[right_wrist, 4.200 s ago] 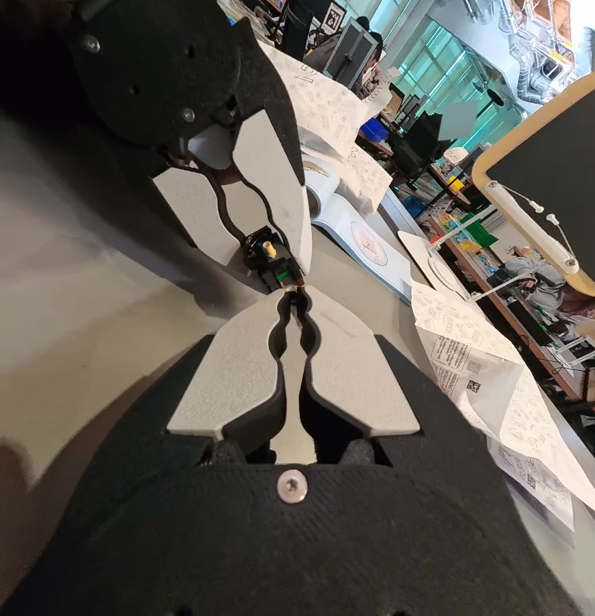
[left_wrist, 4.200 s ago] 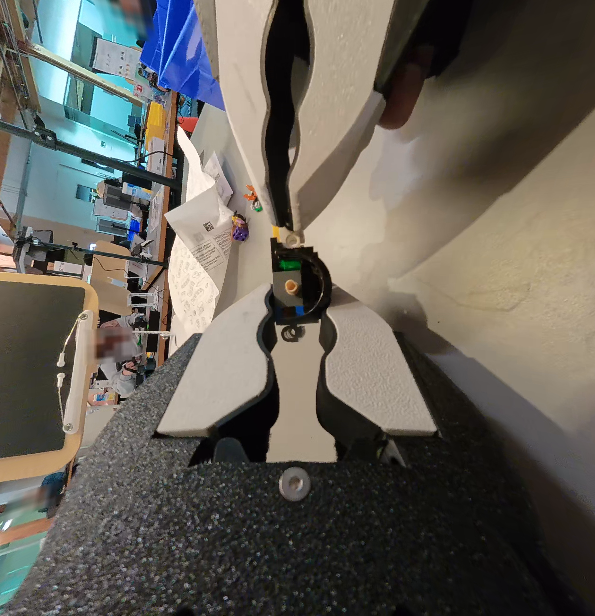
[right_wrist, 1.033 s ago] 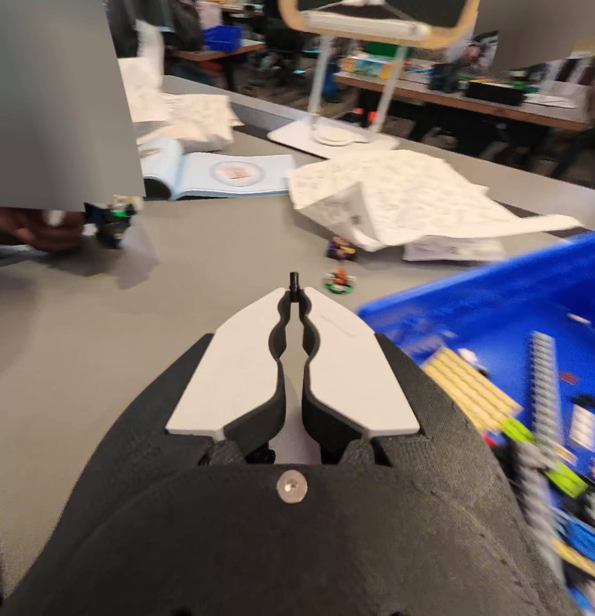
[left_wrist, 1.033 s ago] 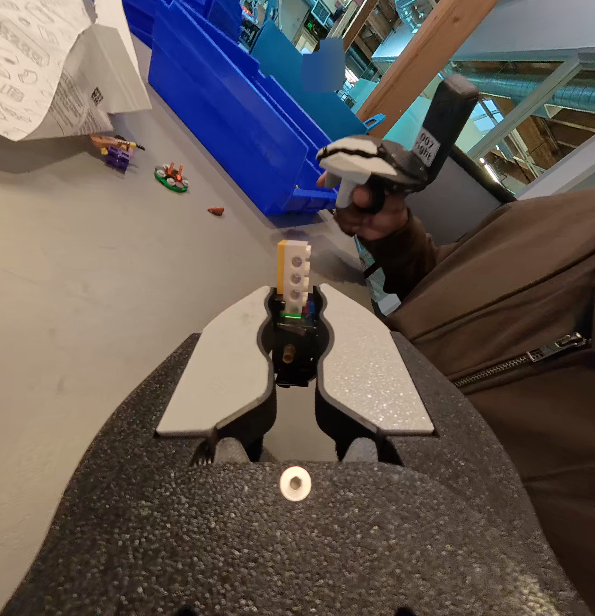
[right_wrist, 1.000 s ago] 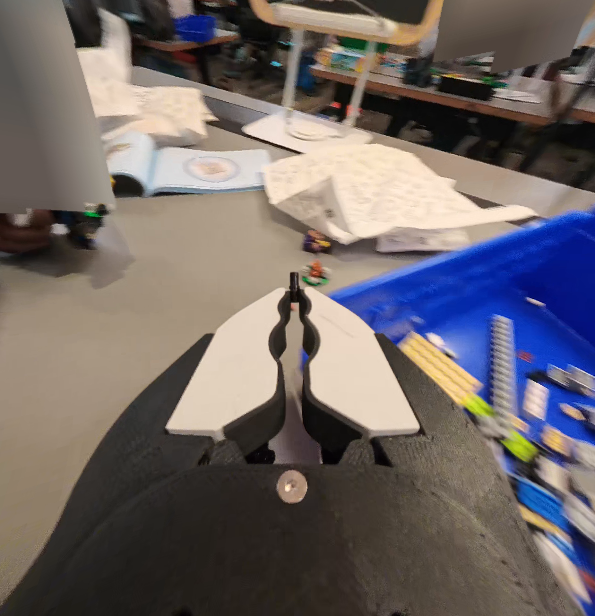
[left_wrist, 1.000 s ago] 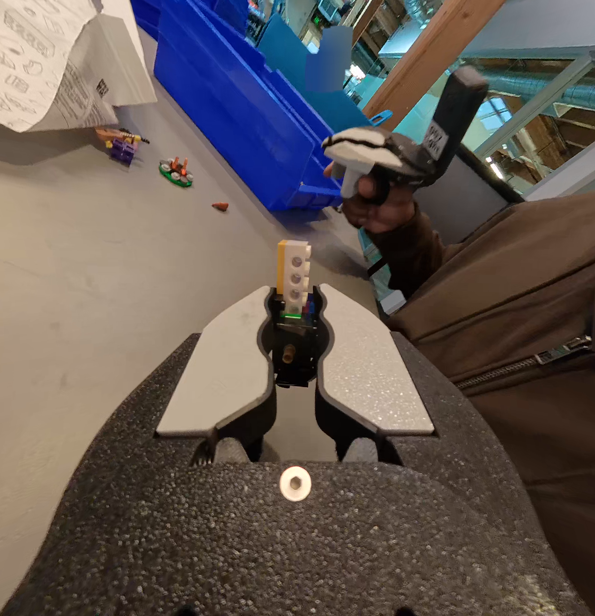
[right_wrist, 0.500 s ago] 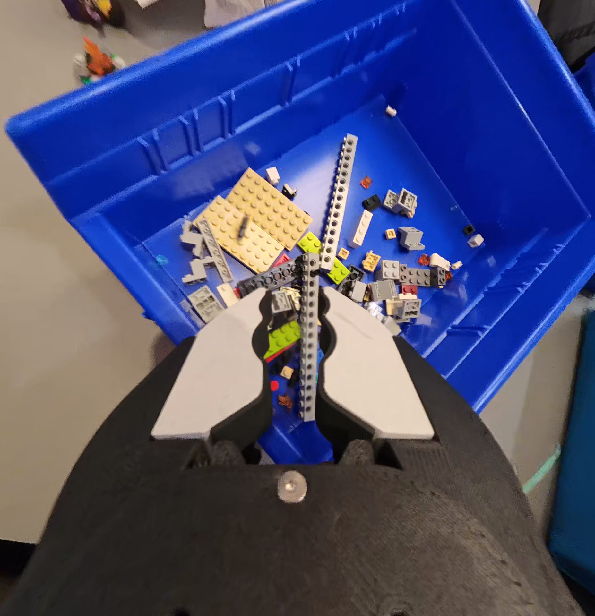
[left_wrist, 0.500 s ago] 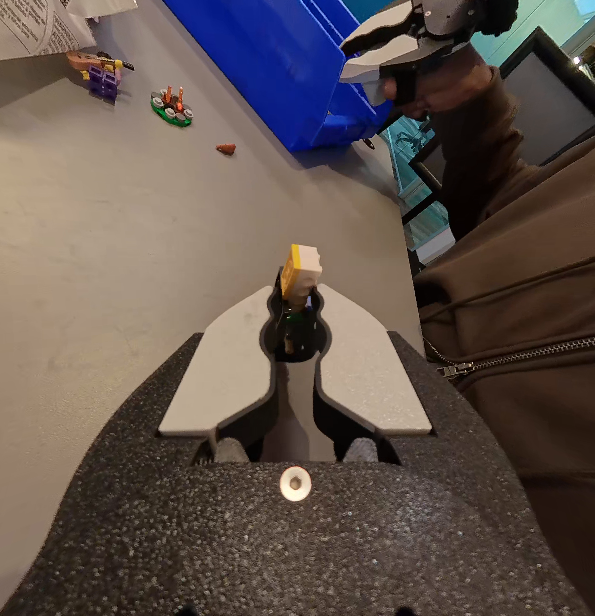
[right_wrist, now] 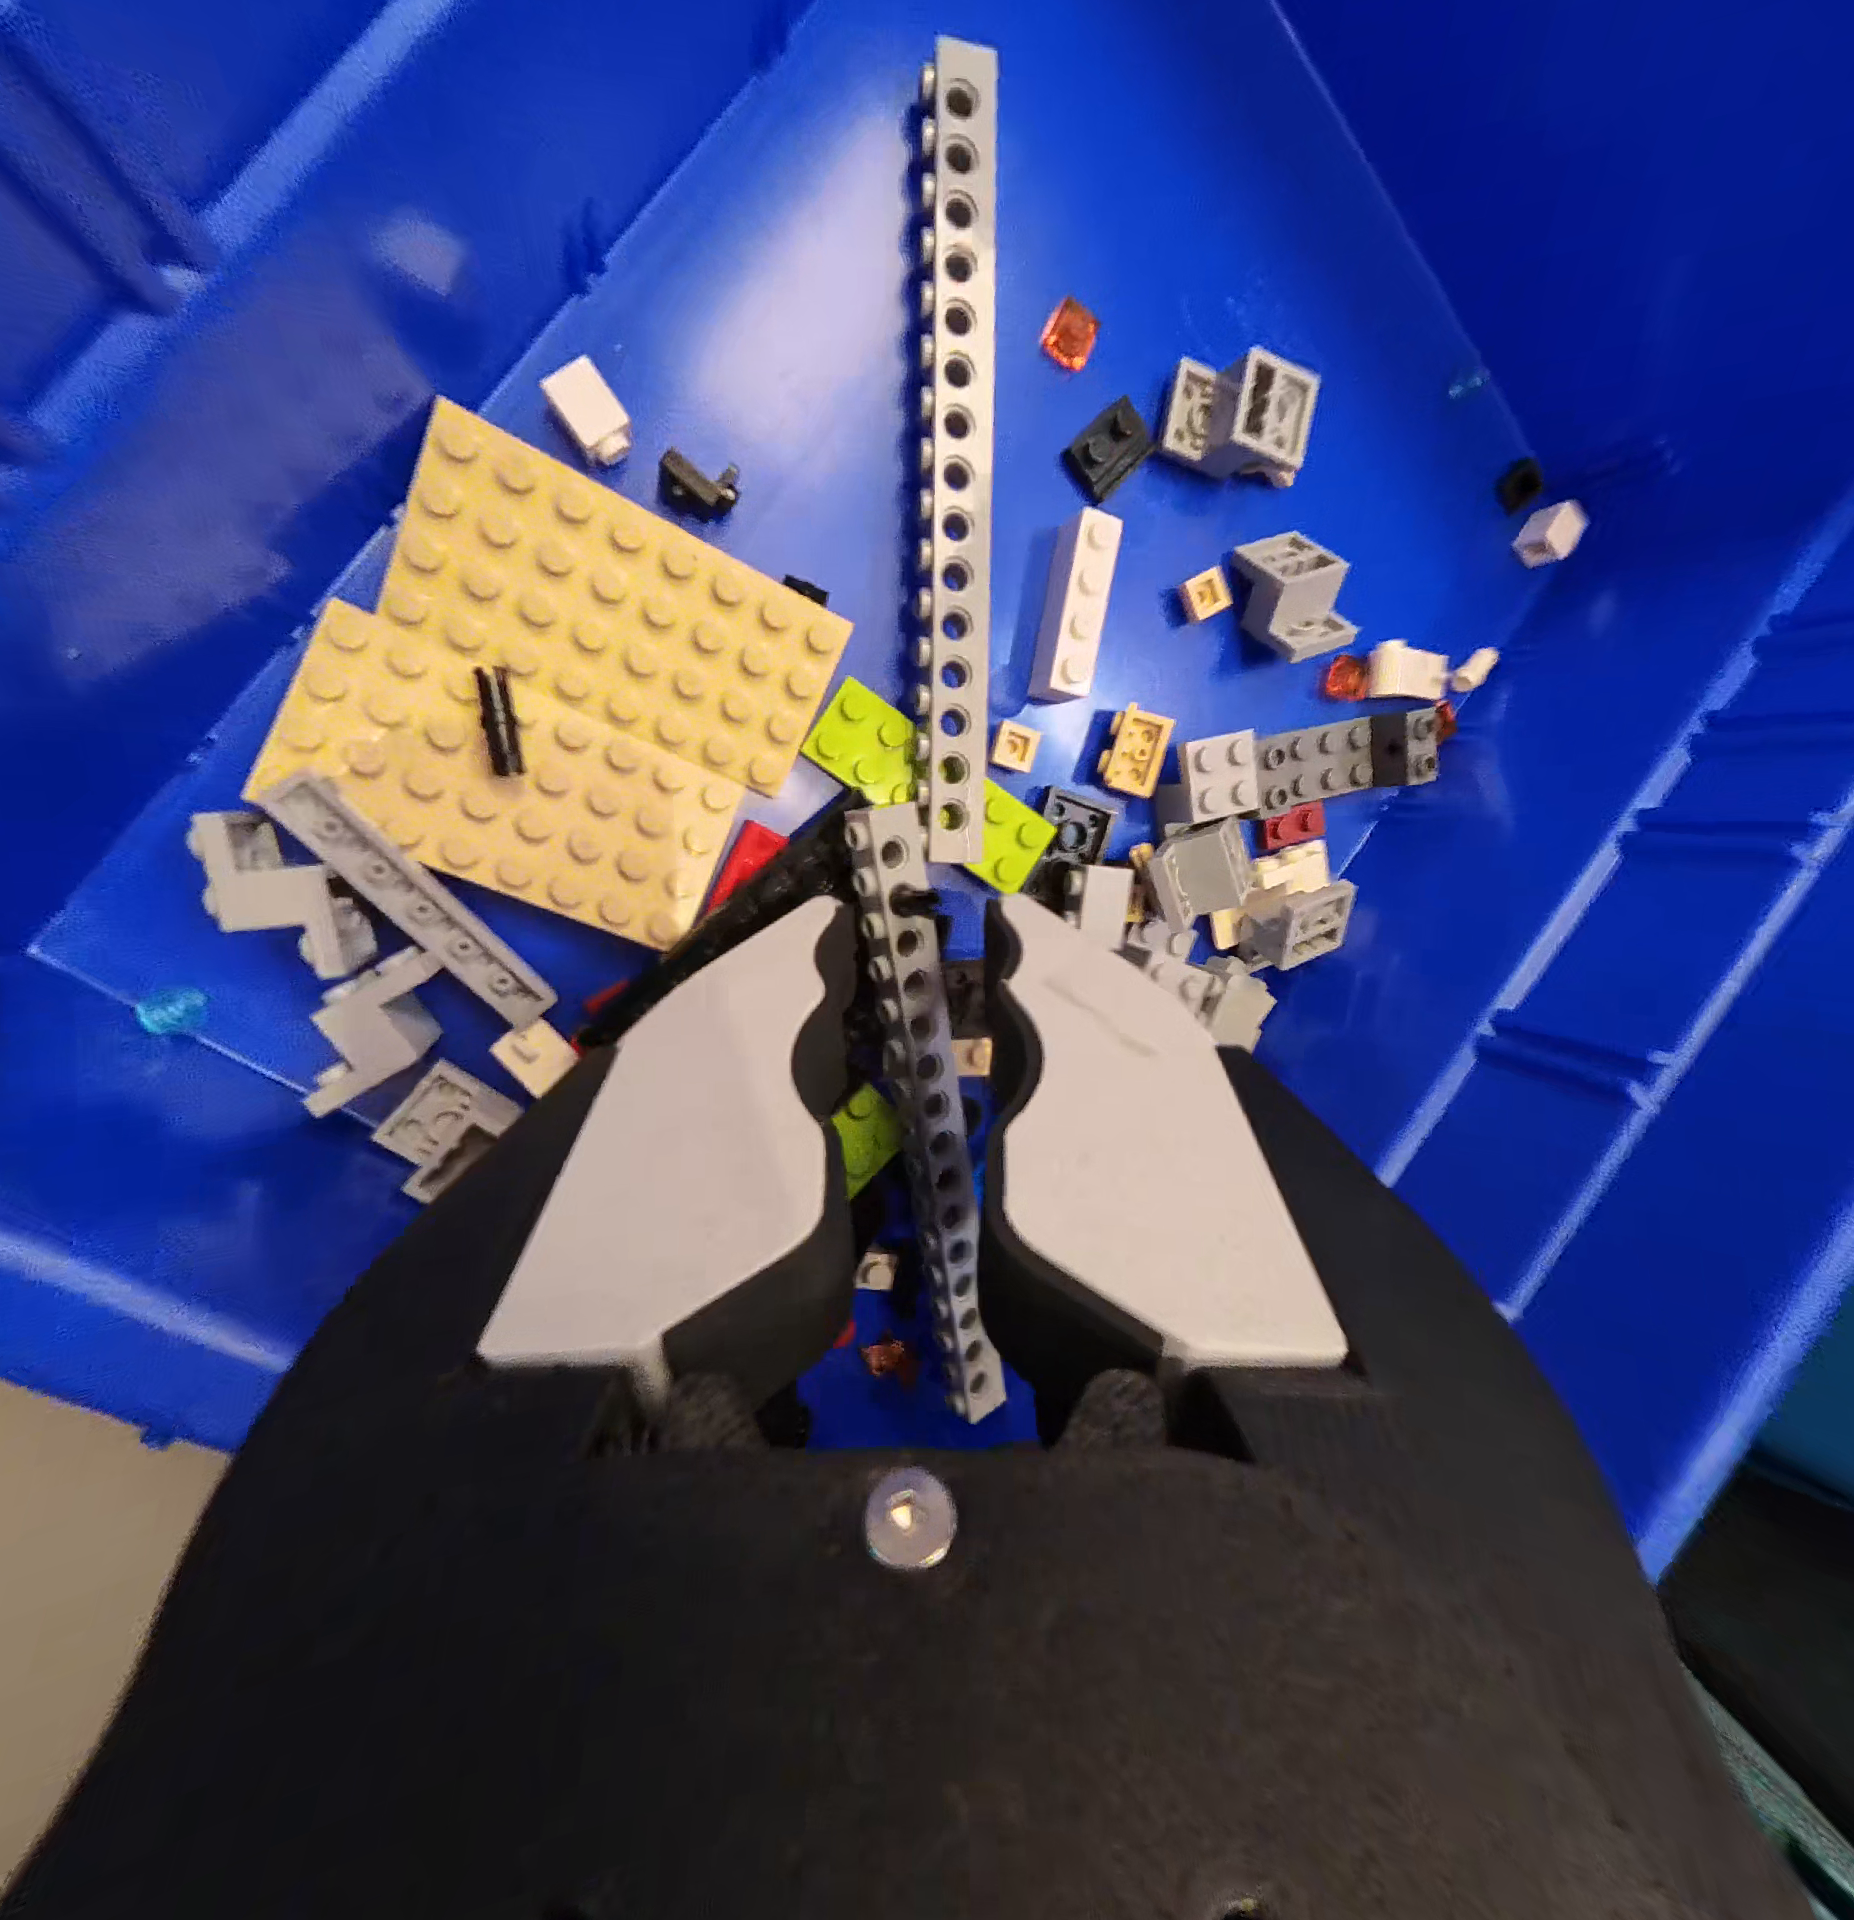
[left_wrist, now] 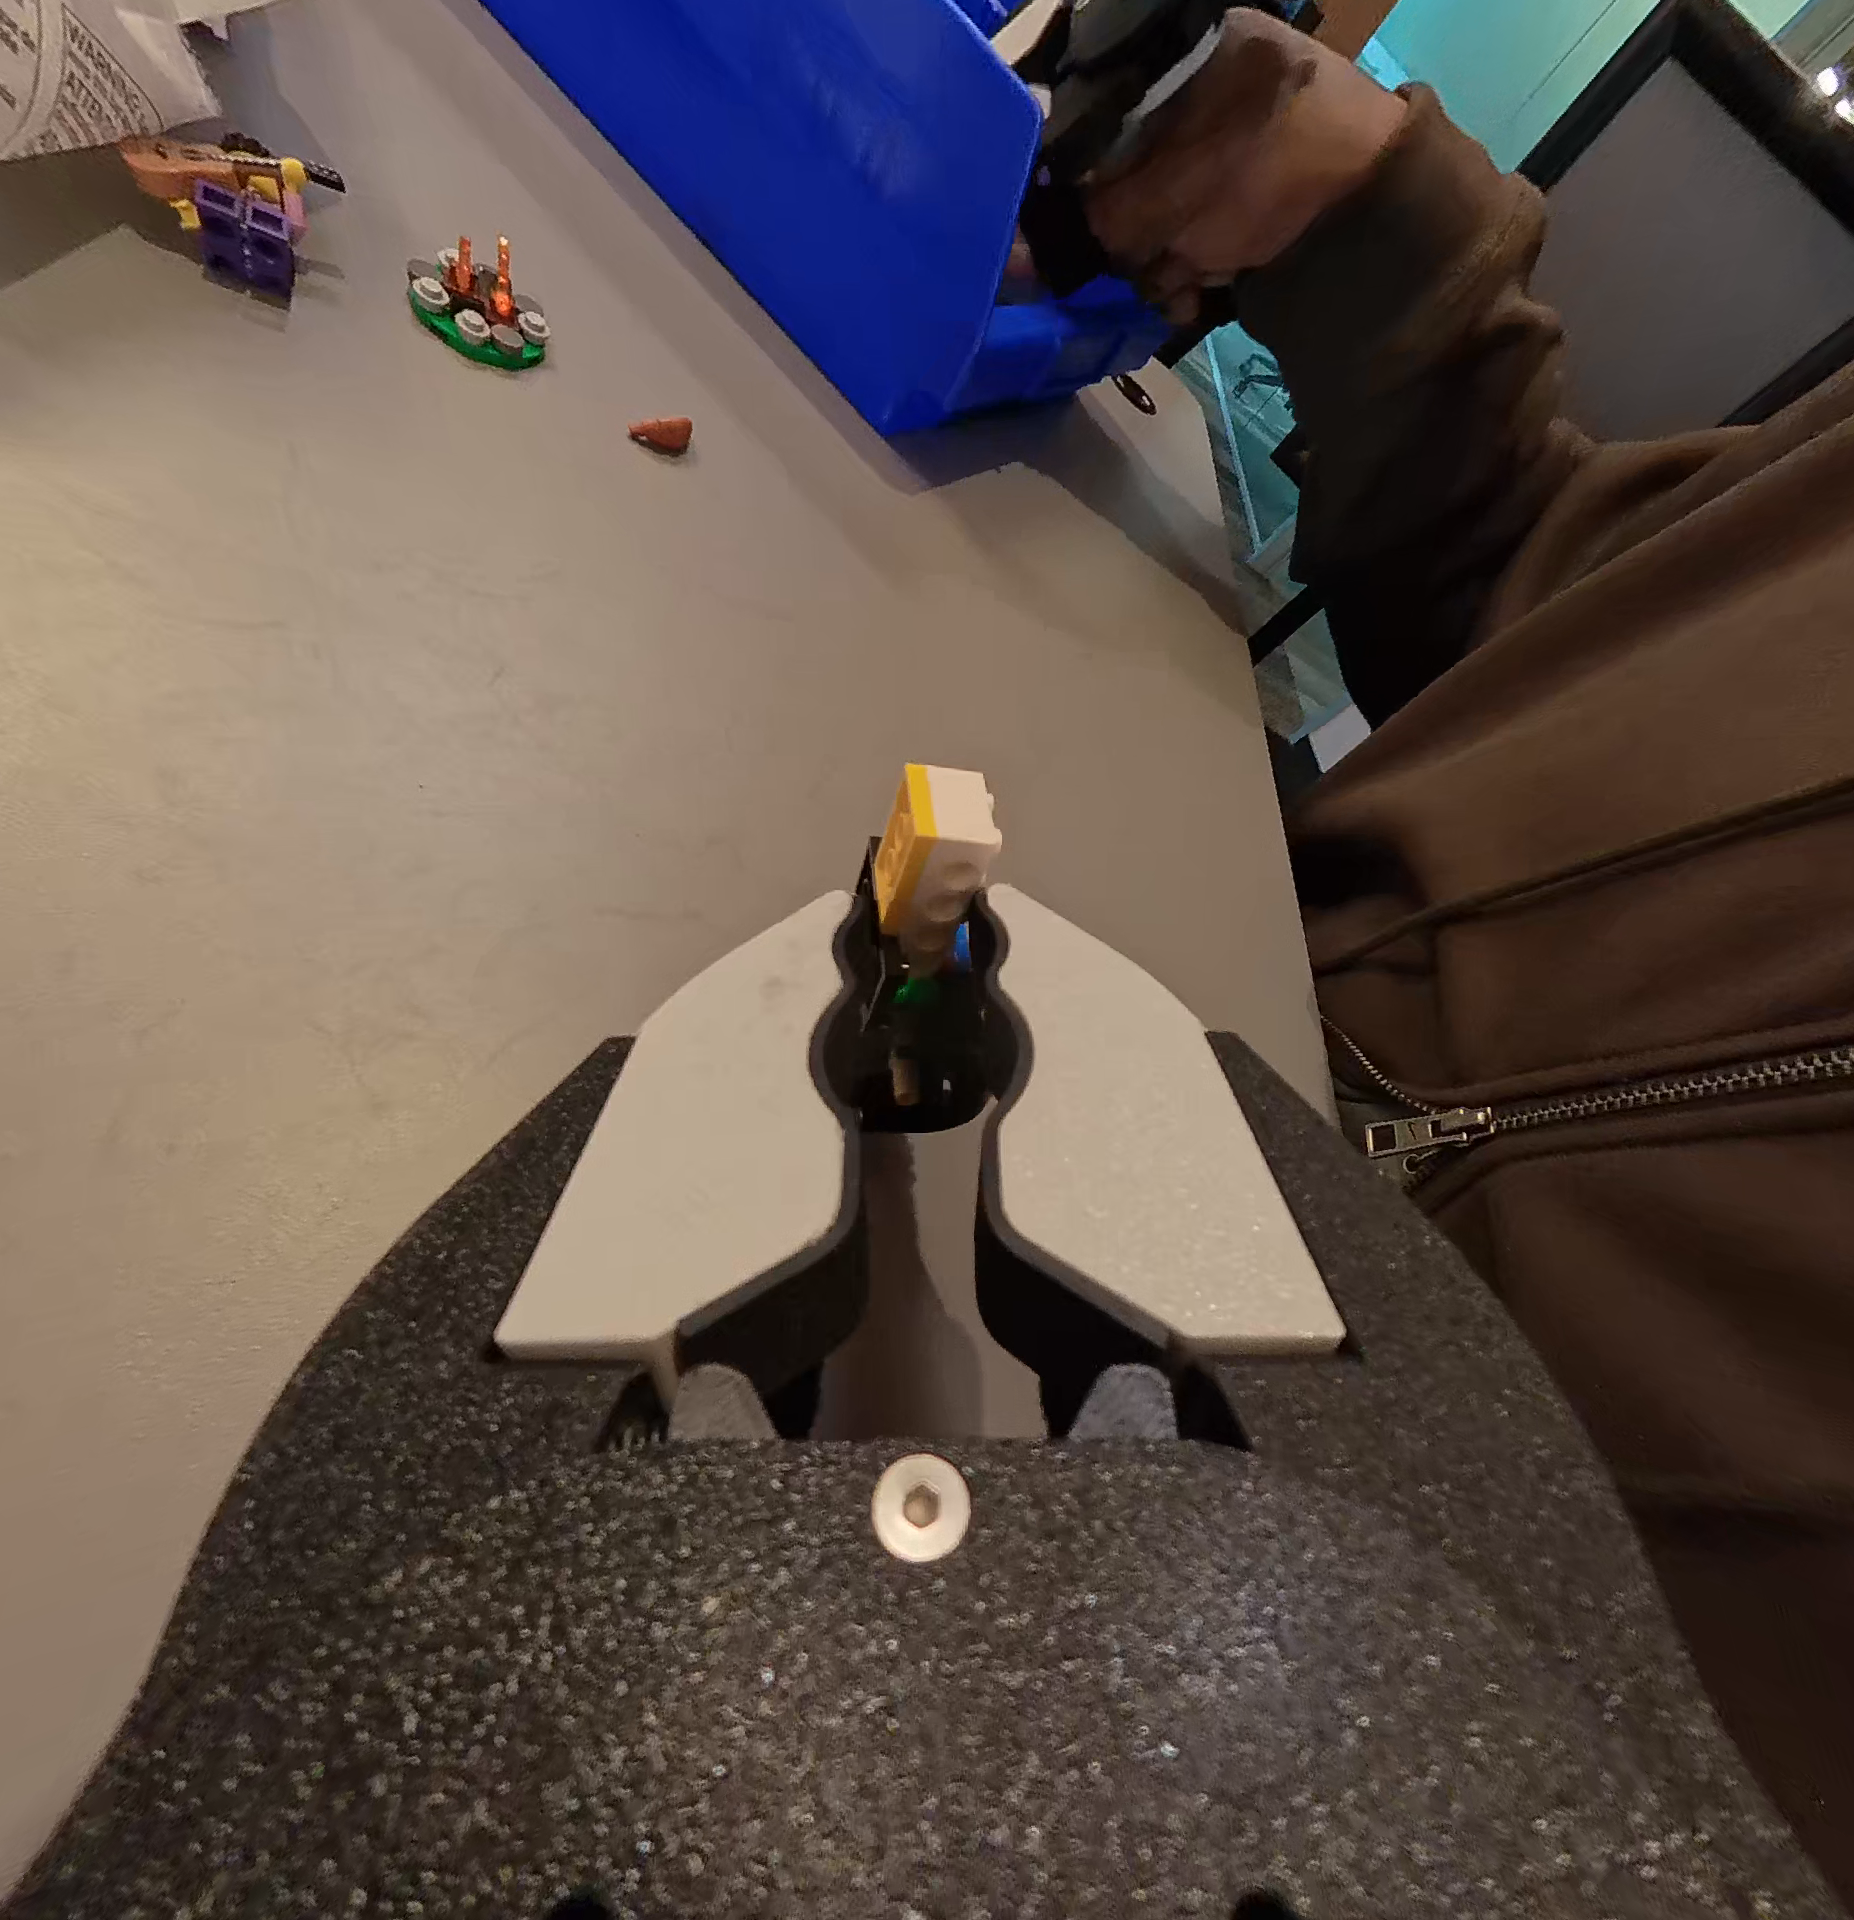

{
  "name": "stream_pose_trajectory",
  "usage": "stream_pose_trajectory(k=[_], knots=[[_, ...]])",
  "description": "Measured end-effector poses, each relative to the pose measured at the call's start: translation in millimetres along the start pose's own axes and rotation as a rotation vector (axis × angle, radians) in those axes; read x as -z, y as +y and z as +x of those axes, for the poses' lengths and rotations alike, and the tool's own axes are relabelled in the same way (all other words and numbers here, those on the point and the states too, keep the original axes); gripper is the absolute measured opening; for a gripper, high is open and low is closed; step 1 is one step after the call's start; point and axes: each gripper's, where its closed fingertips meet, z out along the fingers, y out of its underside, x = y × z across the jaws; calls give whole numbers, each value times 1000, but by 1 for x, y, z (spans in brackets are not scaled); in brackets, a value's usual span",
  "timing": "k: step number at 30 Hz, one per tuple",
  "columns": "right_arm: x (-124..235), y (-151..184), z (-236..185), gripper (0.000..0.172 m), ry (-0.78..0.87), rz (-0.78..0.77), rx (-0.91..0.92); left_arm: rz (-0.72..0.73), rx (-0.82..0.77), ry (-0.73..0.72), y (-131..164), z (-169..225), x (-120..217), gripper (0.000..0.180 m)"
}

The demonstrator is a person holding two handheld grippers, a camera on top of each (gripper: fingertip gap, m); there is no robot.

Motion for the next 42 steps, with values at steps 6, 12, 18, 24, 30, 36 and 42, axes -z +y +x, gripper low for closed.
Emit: stream_pose_trajectory(k=[6,12,18,24,30,36,42], knots=[[-2,0,-6,14,-31,6,22,9,-22,-17,-3,1,3,17],[48,-29,4,14,11,248,-12,102,-77,-43,-21,4,12,17],[155,-88,-41,13,-274,709,-78,245,-133,-60,-44,11,18,18],[202,-117,-143,13,-640,864,-29,222,-121,-103,-43,8,14,19],[189,-119,-215,13,-834,829,41,179,-126,-132,-34,-2,11,19],[196,-121,-270,13,-1133,861,-39,208,-195,-56,-43,18,6,29],[200,-129,-298,13,-1290,909,-225,189,-205,-51,-43,23,-8,35]])
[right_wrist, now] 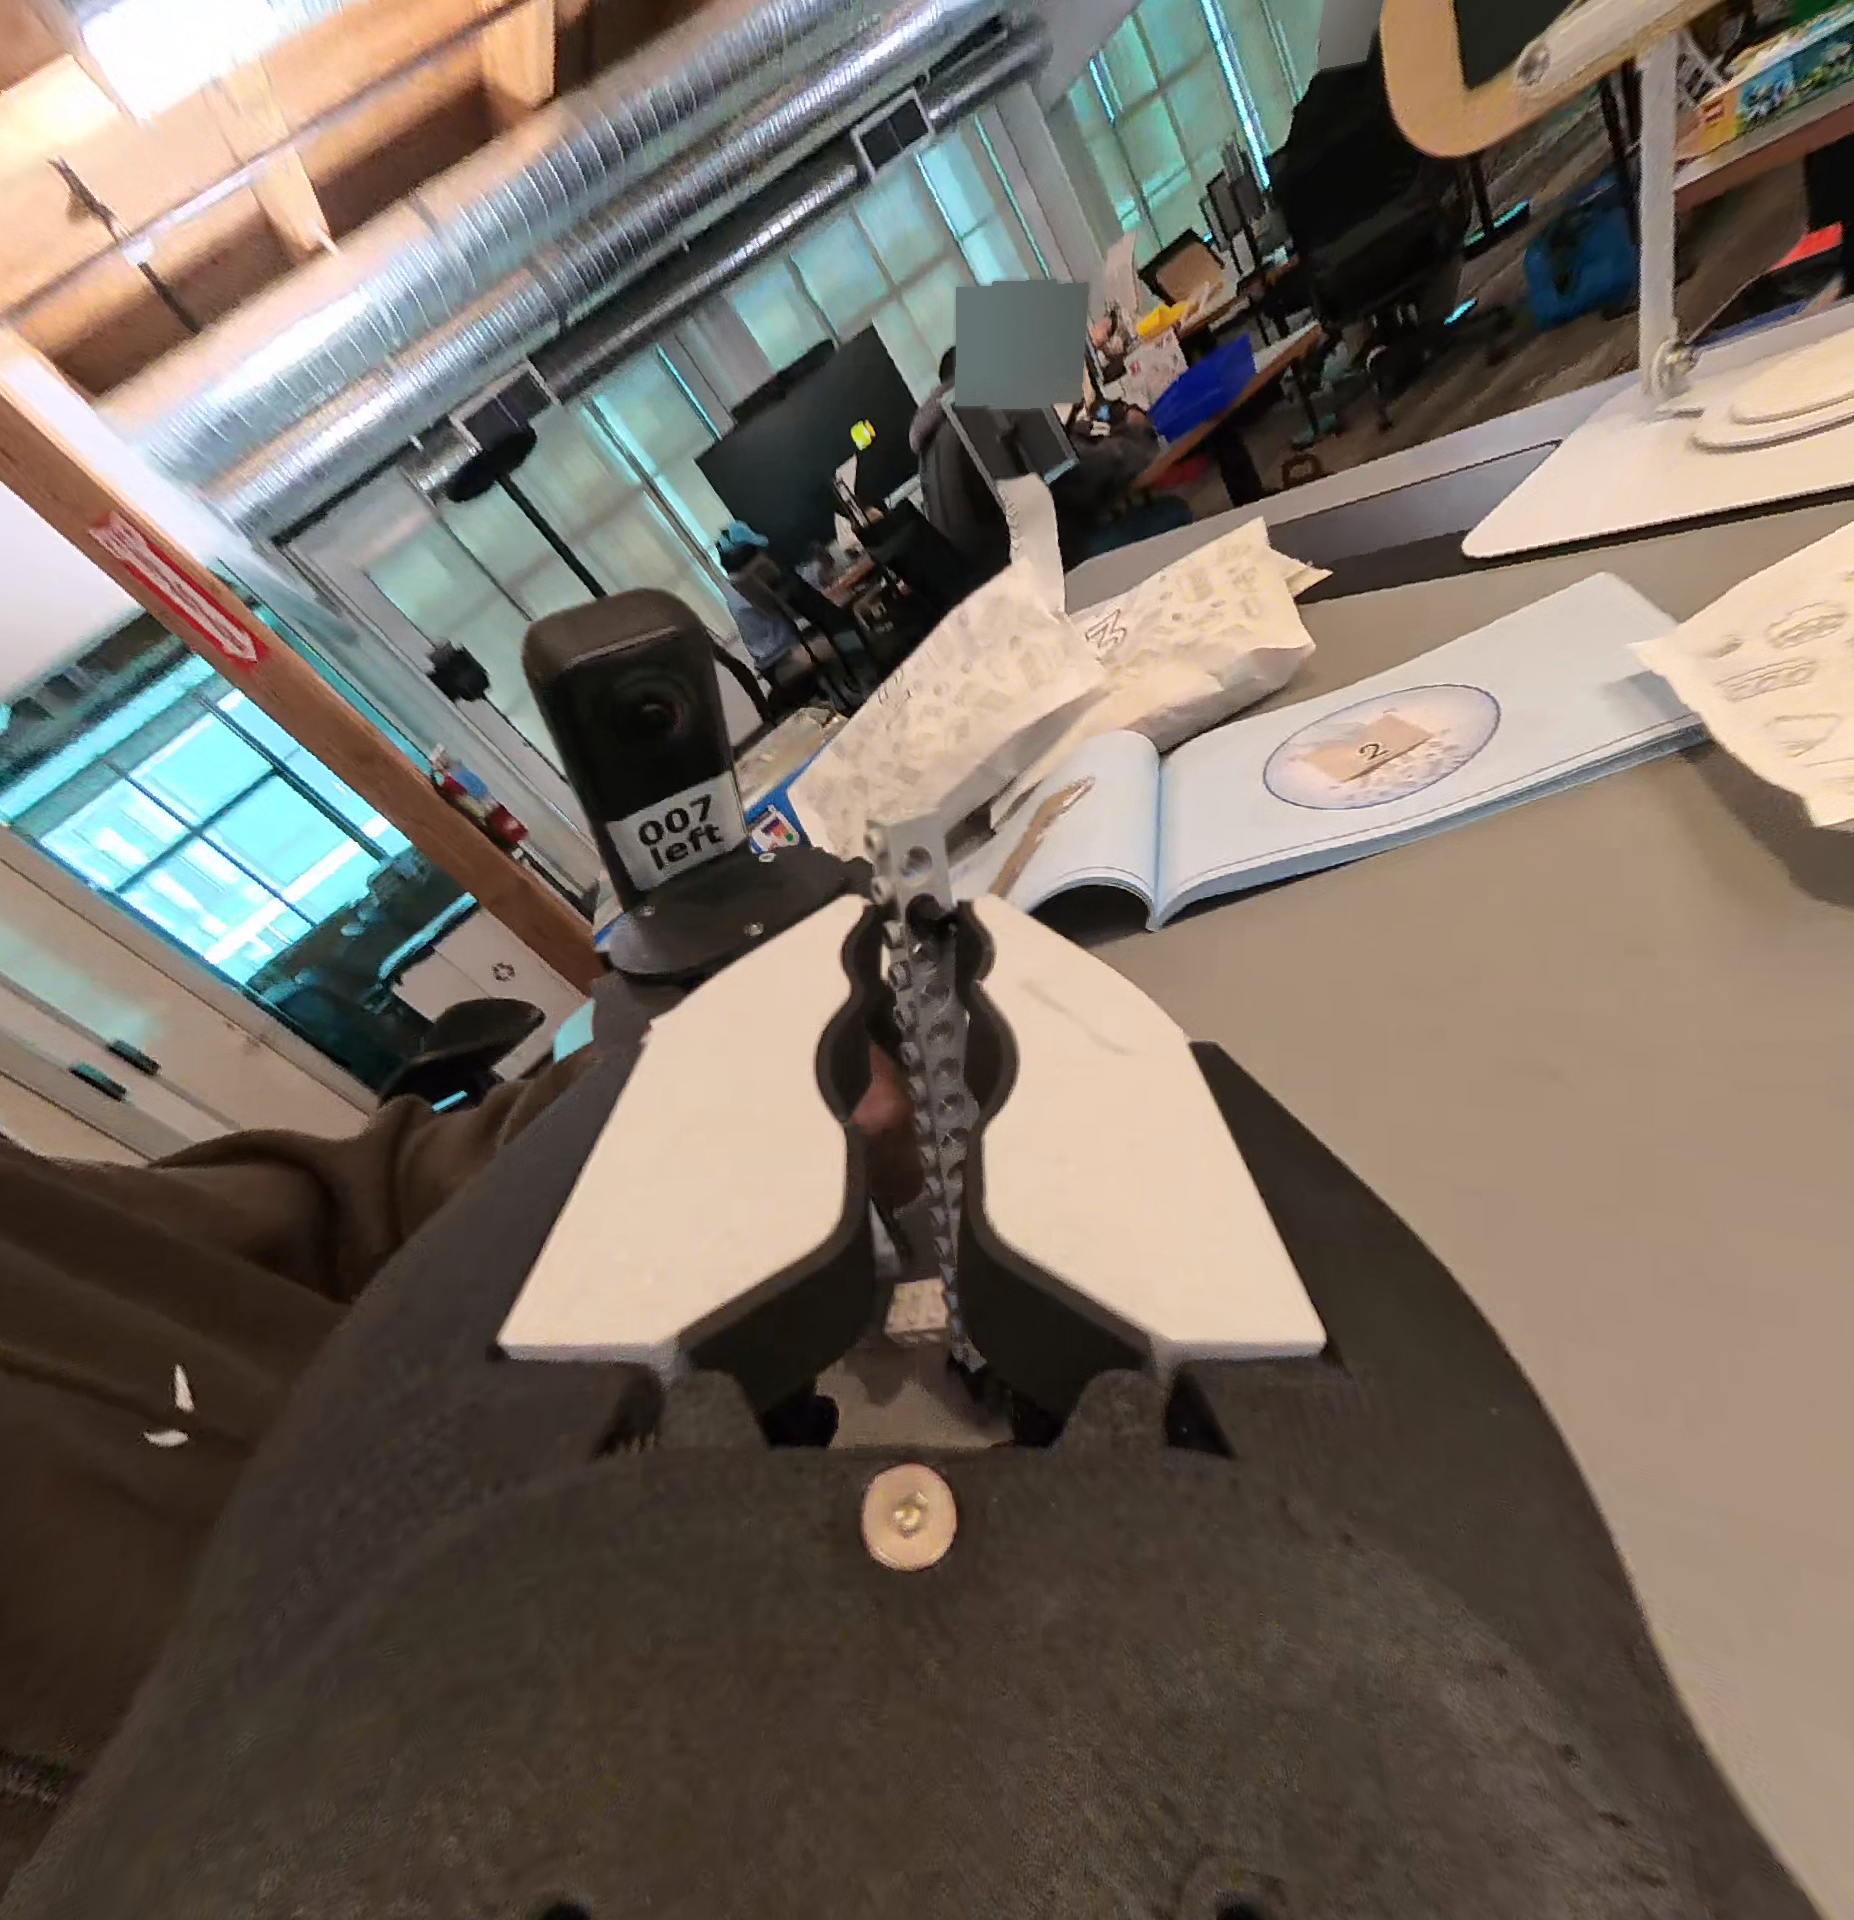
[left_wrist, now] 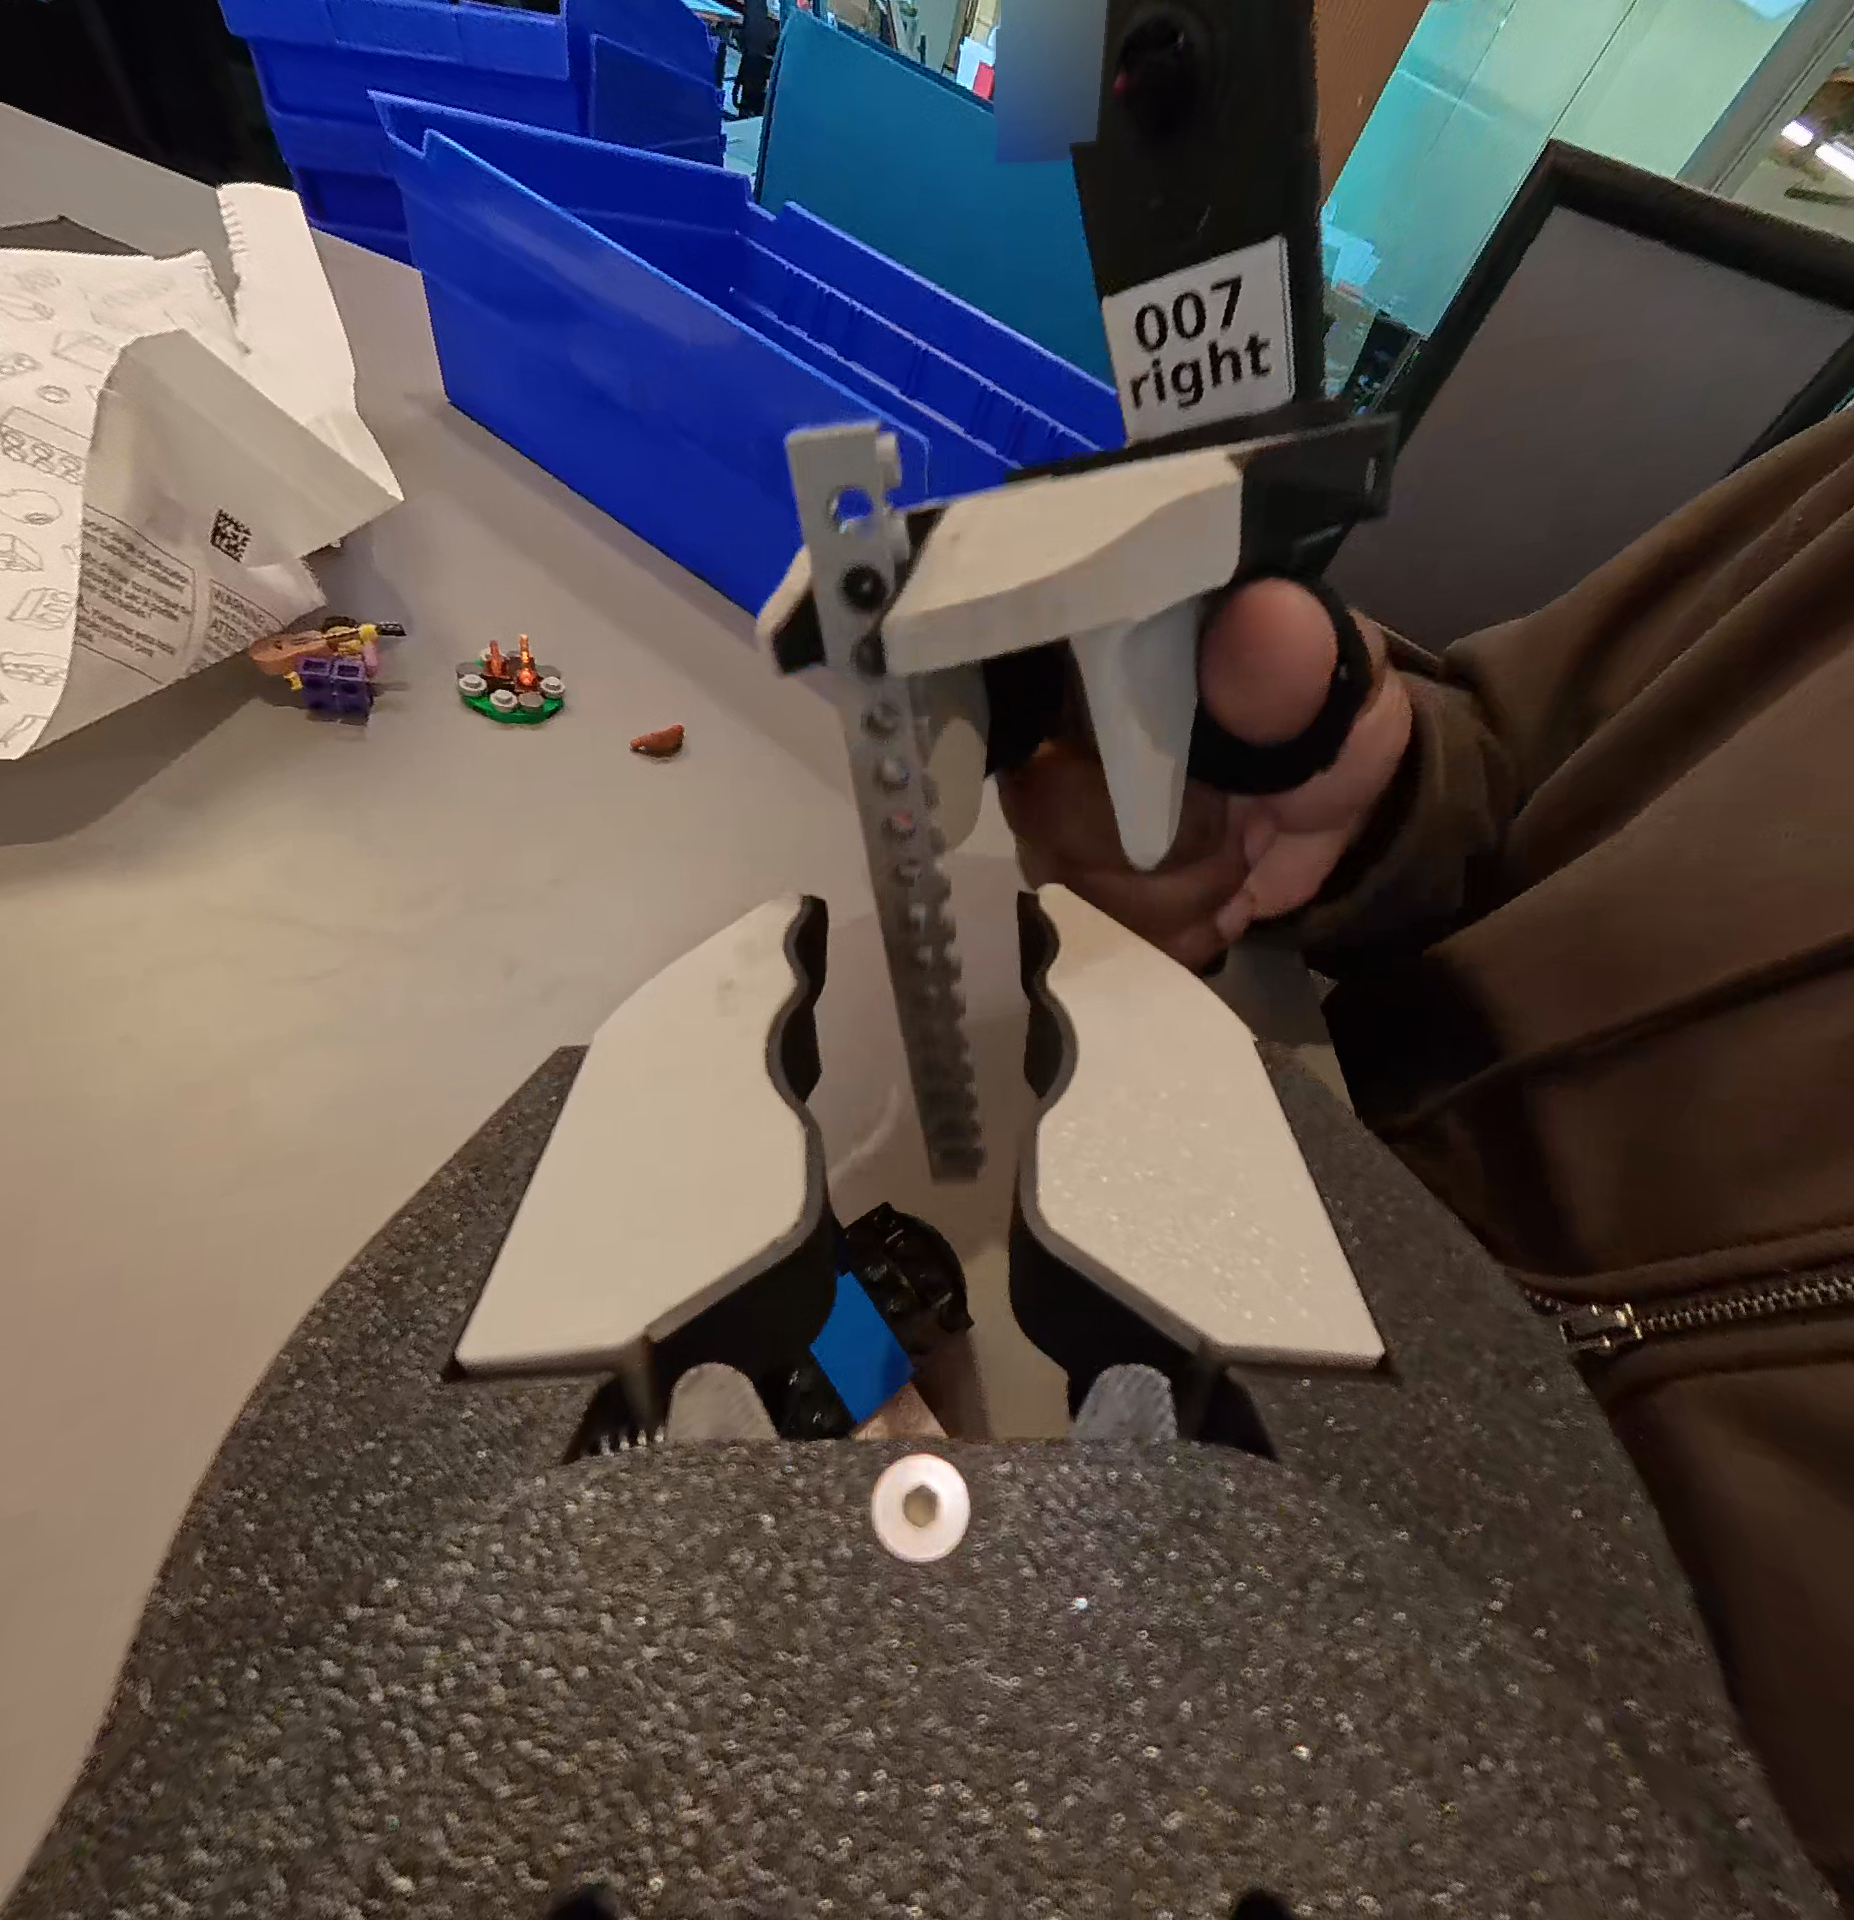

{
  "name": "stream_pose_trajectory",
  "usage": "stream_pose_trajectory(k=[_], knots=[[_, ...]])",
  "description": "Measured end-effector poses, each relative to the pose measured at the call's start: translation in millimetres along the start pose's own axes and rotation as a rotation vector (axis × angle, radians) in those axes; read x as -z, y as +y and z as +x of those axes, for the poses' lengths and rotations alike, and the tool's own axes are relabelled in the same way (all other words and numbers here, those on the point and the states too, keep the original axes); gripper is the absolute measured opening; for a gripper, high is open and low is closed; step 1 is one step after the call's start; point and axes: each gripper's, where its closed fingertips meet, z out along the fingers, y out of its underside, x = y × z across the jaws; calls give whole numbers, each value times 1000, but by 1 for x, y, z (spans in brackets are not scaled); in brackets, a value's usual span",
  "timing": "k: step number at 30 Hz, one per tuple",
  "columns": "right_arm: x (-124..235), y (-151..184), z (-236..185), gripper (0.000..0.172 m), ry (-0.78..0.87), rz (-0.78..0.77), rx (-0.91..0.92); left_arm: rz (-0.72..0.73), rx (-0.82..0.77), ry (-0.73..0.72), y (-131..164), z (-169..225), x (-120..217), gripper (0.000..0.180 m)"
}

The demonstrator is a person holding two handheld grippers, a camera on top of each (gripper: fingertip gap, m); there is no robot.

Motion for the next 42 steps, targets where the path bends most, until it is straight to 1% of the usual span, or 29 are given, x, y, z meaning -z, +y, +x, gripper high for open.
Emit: stream_pose_trajectory(k=[1,2,3,6,7,9,11,13,15,17,21,23,26,28,30,31,32,33,35,38,40,42], knots=[[-3,3,-1,13,-4,10,-8,7,-5,1,-1,1,-1,29],[-6,5,-2,13,-6,14,-5,13,-11,-9,-2,0,-2,17],[-7,8,-3,13,-9,11,10,8,-12,-40,0,-4,-1,12],[-5,12,0,14,12,-41,120,-29,33,-13,5,-6,2,11],[-2,12,4,18,37,-67,173,-40,42,-17,7,-7,4,11],[5,11,11,29,84,-118,308,-73,37,-15,9,-6,4,11],[10,11,11,30,107,-167,474,-109,27,-18,13,-4,3,11],[13,12,8,27,130,-210,667,-129,22,-22,14,-3,4,11],[16,12,10,18,184,-257,860,-126,35,-21,12,-3,6,11],[17,13,15,18,231,-308,974,-132,42,-22,11,-3,9,11],[13,18,10,16,210,-321,1009,-182,51,-23,18,-3,9,11],[11,19,11,14,230,-327,1048,-213,56,-20,23,-2,8,11],[8,27,11,6,226,-367,1113,-240,54,-17,27,0,9,11],[7,29,10,5,228,-371,1145,-250,39,-16,28,-1,10,11],[8,27,10,4,226,-370,1136,-215,39,-16,23,-2,12,11],[8,27,12,5,228,-379,1122,-182,48,-31,19,-6,12,15],[9,29,12,5,215,-398,1108,-149,62,-40,14,-8,14,28],[9,31,12,5,204,-405,1099,-125,72,-32,9,-8,16,31],[8,33,9,5,195,-409,1101,-95,80,-16,4,-7,17,30],[5,38,5,5,182,-415,1111,-78,54,40,3,3,14,12],[5,36,5,5,190,-397,1120,-55,33,19,1,1,14,11],[7,30,2,5,182,-345,1098,0,86,47,-8,3,16,11]])
